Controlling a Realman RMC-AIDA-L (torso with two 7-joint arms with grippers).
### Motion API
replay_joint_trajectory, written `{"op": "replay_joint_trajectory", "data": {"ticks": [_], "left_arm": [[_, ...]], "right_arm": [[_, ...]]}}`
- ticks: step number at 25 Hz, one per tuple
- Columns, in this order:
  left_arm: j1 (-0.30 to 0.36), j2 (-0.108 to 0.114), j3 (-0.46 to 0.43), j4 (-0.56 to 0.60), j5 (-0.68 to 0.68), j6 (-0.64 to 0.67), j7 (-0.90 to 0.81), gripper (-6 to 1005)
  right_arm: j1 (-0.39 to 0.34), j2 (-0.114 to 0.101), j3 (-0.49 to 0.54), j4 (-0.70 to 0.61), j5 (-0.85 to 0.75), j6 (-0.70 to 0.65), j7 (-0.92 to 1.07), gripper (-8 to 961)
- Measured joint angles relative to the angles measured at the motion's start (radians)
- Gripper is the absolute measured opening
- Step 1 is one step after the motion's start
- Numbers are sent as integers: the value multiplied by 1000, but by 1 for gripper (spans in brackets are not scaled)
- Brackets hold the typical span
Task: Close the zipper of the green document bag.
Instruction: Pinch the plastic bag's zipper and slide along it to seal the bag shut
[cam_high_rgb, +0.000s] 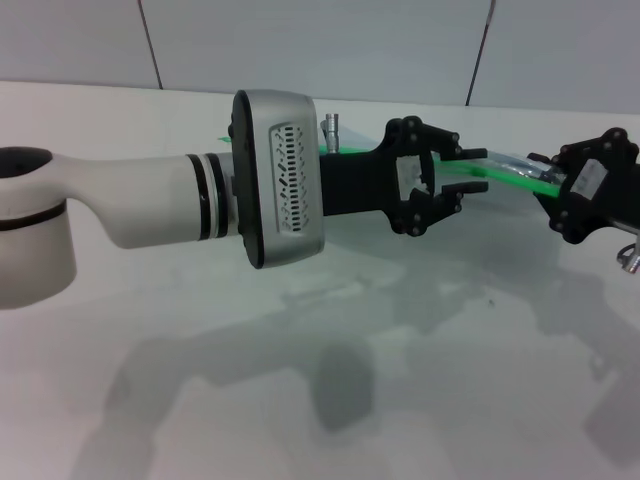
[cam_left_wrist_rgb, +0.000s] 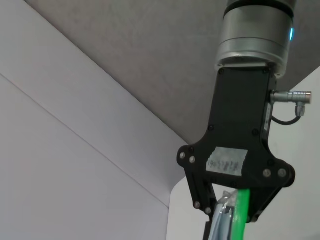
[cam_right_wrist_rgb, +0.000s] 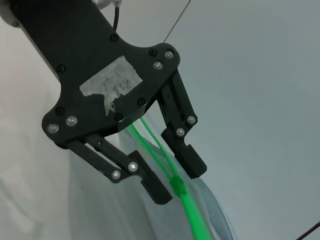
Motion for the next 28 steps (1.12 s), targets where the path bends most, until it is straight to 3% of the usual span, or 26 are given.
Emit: {"op": "replay_joint_trajectory", "data": {"ticks": [17, 28], "left_arm": [[-3, -2, -1, -3, -4, 25, 0, 232], [3, -3, -1, -4, -5, 35, 0, 101]], "right_arm": [[-2, -2, -12, -27, -2, 12, 14, 59], [-9, -2, -12, -30, -3, 12, 14, 61]]}}
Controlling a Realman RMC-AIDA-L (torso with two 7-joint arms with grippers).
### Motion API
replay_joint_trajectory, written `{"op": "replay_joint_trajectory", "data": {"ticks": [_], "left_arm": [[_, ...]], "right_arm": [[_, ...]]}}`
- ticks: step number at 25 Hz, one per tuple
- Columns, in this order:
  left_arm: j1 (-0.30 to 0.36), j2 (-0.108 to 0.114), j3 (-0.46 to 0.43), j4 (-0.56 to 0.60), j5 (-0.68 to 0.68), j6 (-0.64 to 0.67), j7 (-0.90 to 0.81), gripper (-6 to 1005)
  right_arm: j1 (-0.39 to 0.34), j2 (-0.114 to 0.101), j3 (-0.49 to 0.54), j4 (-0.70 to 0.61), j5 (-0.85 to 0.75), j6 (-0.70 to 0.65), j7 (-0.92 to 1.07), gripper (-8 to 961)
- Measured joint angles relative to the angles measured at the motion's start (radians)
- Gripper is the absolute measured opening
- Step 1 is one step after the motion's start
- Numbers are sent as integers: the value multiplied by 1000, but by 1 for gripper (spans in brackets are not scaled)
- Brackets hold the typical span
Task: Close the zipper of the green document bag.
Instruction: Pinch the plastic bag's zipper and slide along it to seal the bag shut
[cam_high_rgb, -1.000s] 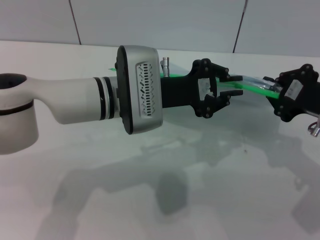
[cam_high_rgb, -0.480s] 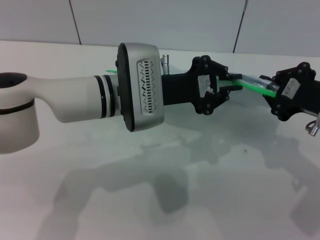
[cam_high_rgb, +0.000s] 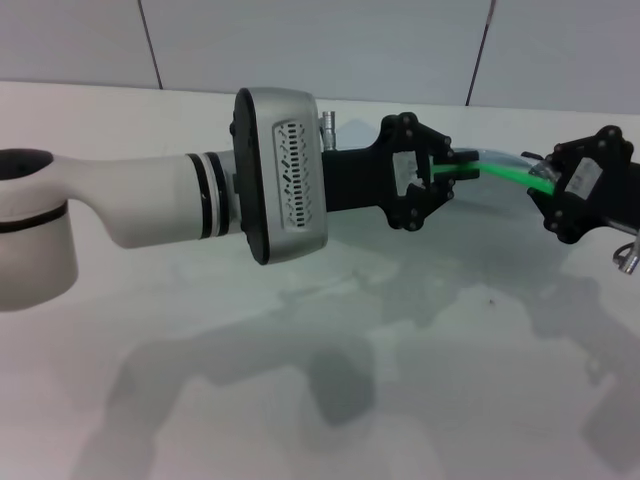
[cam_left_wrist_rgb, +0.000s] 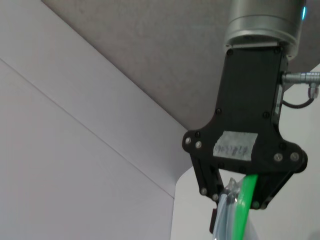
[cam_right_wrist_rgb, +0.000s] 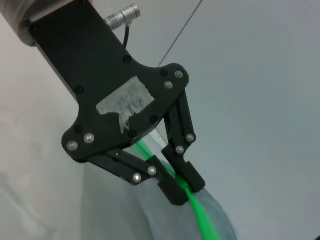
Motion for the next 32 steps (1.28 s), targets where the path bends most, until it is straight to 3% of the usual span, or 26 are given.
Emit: {"op": "replay_joint_trajectory", "data": {"ticks": [32], "left_arm": [[38, 4, -28, 8, 3, 30, 0, 86]], "right_arm": [[-42, 0, 8, -46, 0, 0, -8, 53]]}}
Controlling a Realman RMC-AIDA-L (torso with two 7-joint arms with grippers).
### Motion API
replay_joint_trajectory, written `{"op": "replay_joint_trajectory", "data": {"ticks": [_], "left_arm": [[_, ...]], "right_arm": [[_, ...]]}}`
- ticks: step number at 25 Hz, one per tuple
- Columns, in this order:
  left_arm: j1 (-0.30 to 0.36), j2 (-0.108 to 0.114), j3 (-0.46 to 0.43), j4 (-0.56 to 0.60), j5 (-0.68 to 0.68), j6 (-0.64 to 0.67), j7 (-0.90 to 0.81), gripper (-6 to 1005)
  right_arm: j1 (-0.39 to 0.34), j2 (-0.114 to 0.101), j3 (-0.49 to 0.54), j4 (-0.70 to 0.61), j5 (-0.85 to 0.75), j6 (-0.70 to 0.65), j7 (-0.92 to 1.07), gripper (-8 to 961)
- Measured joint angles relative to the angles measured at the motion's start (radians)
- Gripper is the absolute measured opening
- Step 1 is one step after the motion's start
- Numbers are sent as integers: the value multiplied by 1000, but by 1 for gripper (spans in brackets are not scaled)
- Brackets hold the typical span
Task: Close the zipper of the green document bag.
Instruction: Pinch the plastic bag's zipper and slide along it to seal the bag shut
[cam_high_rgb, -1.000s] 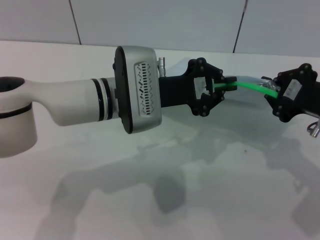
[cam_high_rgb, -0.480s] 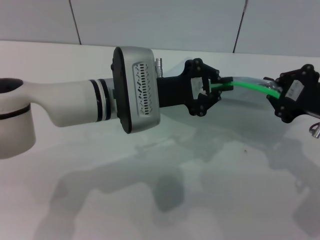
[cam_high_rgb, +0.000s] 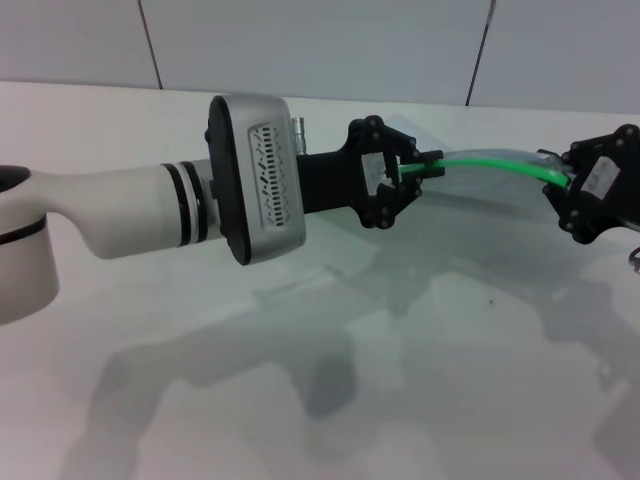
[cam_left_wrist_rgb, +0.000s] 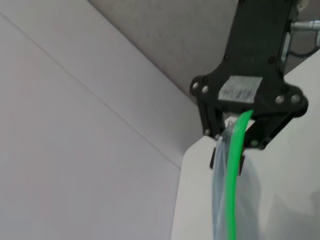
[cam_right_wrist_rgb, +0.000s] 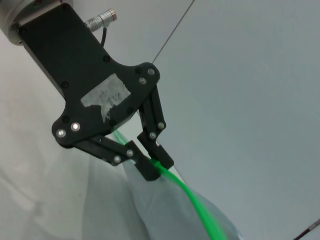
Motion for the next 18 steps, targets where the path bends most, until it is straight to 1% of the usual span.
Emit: {"op": "replay_joint_trajectory", "data": {"ticks": [5, 10, 18], "left_arm": [[2, 3, -4, 3, 0, 23, 0, 84], [14, 3, -13, 3, 2, 52, 0, 84], [48, 3, -92, 6, 1, 53, -1, 83]], "right_arm": [[-5, 0, 1, -4, 0, 0, 0, 53], [-28, -1, 4, -34, 1, 1, -2, 53], [-66, -2, 11, -70, 10, 2, -3, 51]]}}
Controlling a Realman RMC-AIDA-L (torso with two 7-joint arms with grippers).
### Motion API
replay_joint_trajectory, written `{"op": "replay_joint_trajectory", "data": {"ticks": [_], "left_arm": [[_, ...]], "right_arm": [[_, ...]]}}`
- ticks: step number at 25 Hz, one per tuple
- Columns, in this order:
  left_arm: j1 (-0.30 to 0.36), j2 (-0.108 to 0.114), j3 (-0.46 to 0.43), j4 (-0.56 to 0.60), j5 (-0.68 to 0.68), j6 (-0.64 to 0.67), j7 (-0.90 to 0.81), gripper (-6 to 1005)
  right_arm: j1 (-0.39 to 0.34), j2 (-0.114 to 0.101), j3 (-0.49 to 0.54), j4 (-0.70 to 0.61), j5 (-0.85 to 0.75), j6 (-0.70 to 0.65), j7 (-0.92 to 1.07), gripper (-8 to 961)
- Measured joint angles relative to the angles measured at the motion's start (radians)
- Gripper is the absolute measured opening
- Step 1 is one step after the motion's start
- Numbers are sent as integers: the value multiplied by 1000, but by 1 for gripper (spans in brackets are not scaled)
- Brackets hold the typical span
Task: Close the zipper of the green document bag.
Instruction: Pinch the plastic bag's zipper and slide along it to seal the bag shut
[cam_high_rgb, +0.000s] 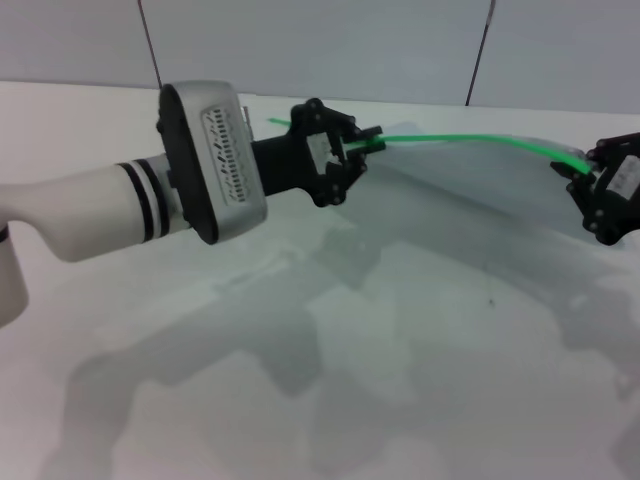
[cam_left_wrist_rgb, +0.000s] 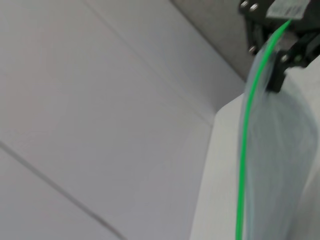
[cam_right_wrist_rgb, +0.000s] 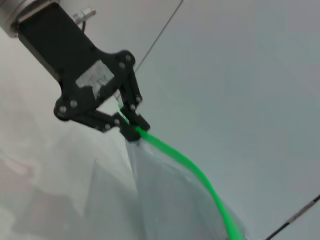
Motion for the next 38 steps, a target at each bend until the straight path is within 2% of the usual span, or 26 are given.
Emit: {"op": "replay_joint_trajectory", "data": {"ticks": [9, 21, 26, 38], "left_arm": [[1, 3, -69, 59, 4, 8, -1, 84], [35, 6, -136, 63, 4, 26, -1, 83], [50, 5, -141, 51, 4, 18, -1, 83], [60, 3, -143, 50, -3, 16, -1, 82]], "right_arm": [[-36, 2, 4, -47, 4, 1, -2, 47], [-63, 3, 55, -64, 21, -3, -5, 48], [-74, 3, 80, -53, 79, -1, -47, 48], [-75, 3, 114, -38, 85, -10, -52, 32]]}}
